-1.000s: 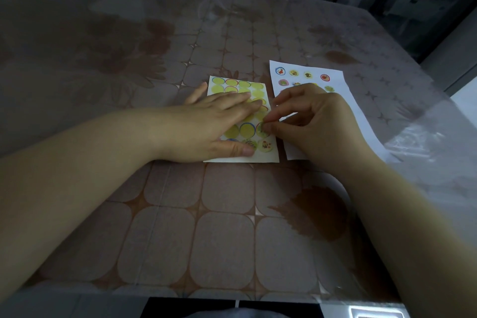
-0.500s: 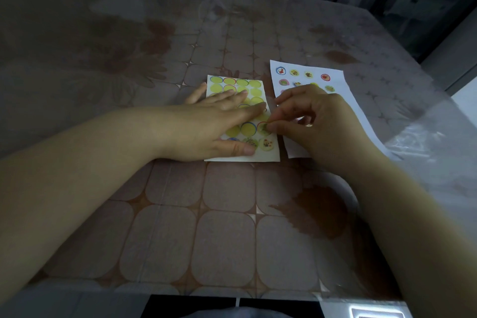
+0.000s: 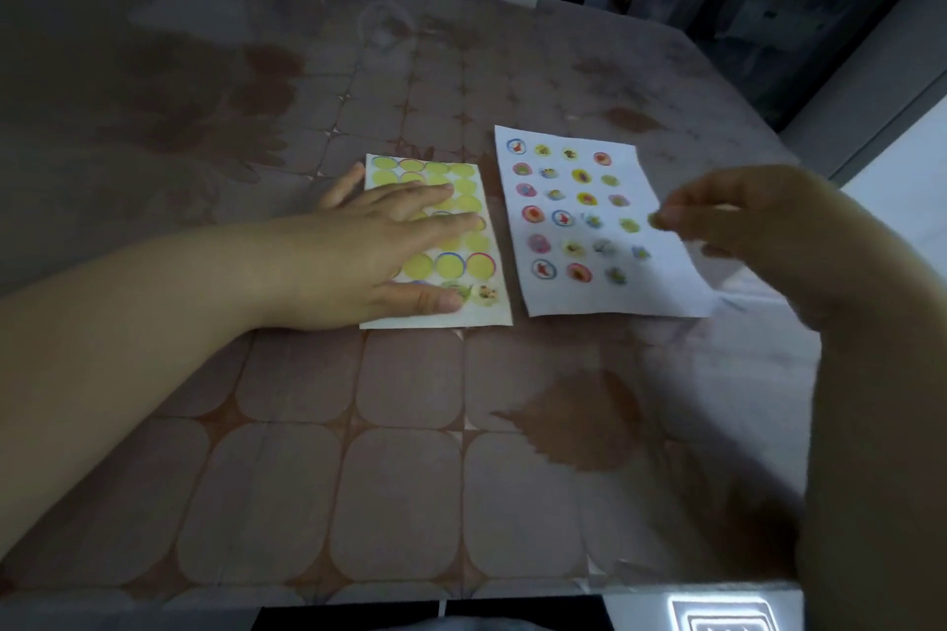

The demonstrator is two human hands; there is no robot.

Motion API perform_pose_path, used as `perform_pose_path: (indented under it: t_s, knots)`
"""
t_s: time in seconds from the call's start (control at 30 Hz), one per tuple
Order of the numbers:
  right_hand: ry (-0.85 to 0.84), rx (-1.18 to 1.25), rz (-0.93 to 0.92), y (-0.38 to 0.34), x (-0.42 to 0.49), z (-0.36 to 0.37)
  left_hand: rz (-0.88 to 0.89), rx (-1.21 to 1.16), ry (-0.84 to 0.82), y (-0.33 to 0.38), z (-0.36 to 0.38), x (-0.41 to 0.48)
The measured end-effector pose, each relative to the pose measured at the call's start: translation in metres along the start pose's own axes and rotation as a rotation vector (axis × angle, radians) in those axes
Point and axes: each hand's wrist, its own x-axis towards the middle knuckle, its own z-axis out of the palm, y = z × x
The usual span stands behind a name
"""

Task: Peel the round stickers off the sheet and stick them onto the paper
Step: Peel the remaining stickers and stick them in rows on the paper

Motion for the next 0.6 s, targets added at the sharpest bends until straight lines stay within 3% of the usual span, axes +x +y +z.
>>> perform_pose_path:
  t_s: [0.13,0.6]
  knots:
    - [-0.081,-0.052,0.148,0.021,-0.001,-0.006,0.024,-0.025,0.053,0.000,0.002,0.004]
    - [-0.115,-0.166,0.153,0.028,0.008,0.004,0.068,-0.033,0.099,0.002,0.001,0.003]
